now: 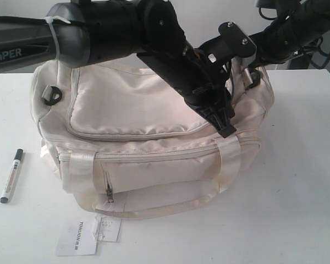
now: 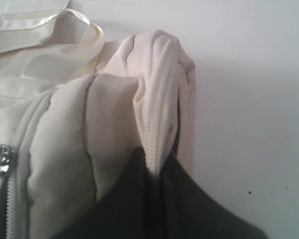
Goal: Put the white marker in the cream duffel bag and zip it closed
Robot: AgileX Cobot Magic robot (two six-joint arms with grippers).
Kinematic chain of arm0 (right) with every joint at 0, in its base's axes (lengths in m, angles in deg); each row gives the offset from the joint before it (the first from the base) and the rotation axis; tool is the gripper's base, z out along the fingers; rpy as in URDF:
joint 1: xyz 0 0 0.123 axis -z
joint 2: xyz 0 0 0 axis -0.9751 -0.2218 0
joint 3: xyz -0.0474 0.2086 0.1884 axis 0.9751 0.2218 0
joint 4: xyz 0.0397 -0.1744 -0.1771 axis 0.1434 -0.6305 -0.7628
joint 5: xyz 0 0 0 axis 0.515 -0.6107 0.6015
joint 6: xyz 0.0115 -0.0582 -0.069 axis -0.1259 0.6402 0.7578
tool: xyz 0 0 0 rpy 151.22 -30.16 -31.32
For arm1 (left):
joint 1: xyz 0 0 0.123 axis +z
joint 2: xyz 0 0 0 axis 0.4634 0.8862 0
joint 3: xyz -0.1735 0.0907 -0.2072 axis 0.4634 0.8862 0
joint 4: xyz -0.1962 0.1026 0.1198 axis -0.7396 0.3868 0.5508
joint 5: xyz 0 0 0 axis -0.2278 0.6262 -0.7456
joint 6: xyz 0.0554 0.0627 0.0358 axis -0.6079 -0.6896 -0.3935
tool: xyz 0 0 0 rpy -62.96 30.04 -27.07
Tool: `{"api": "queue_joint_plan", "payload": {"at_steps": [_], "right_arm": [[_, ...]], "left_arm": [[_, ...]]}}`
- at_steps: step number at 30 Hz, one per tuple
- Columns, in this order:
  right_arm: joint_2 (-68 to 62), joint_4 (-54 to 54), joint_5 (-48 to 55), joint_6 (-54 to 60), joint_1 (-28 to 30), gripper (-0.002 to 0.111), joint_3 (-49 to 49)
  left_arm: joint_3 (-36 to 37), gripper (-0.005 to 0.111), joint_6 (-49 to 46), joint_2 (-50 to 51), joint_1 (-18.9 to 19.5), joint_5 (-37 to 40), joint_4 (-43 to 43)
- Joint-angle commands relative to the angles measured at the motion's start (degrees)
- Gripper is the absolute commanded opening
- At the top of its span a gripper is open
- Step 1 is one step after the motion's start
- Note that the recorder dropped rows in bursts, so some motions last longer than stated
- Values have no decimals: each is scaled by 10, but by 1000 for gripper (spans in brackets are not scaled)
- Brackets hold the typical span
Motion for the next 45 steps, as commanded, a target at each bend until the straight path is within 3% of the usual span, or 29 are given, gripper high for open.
{"api": "queue_joint_plan", "payload": {"at_steps": [1,8,33,45], "right_arm": [[3,-9,-18,-2,6,0,-4],[3,-9,-18,-2,6,0,-4],[3,-9,-18,-2,6,0,-4],[3,-9,-18,-2,6,0,-4]], "left_arm": [[-1,0,8,-14,-2,41,-2],[-1,0,55,-28,-2,55,71],[-1,0,158,-29,-2,88,72],[-1,0,161,-29,-2,92,72]]}}
